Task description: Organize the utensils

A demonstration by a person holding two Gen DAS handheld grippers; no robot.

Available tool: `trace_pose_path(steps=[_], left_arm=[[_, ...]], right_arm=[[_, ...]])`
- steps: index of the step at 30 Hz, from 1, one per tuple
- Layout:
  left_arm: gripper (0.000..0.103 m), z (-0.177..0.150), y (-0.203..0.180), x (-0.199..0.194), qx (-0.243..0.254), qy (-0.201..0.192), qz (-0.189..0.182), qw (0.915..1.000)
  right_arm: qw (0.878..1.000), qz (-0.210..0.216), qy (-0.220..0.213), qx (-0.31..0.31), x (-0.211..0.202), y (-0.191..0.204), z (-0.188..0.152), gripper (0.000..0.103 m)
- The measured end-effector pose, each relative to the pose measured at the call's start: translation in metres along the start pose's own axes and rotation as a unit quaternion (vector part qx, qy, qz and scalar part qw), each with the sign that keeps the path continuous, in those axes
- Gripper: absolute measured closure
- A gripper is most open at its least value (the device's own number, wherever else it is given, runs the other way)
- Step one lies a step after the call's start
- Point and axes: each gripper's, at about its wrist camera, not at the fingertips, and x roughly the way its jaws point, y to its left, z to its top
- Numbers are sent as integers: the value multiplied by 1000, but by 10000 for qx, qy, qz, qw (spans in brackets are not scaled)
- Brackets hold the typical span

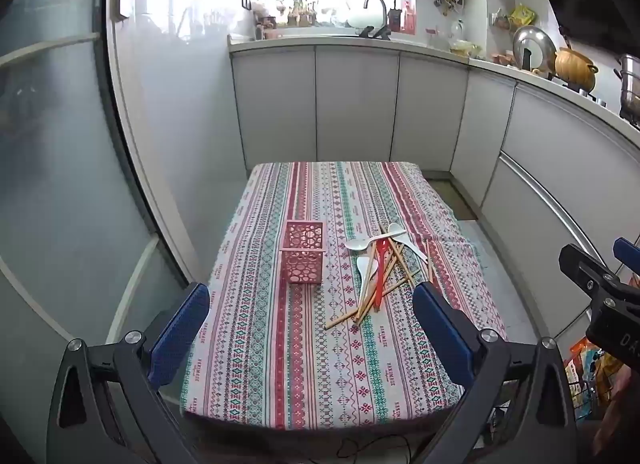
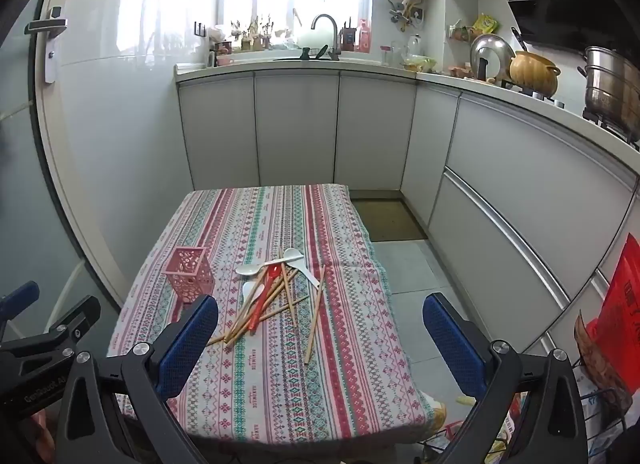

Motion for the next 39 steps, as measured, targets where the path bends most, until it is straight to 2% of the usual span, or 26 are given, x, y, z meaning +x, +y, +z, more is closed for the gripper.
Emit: trace_pose_path(steps=[39], left_arm=[[1,-2,-3,1,119,-23,-34,9999]], right_arm=[[9999,36,-122,-75,-8,11,2,0]])
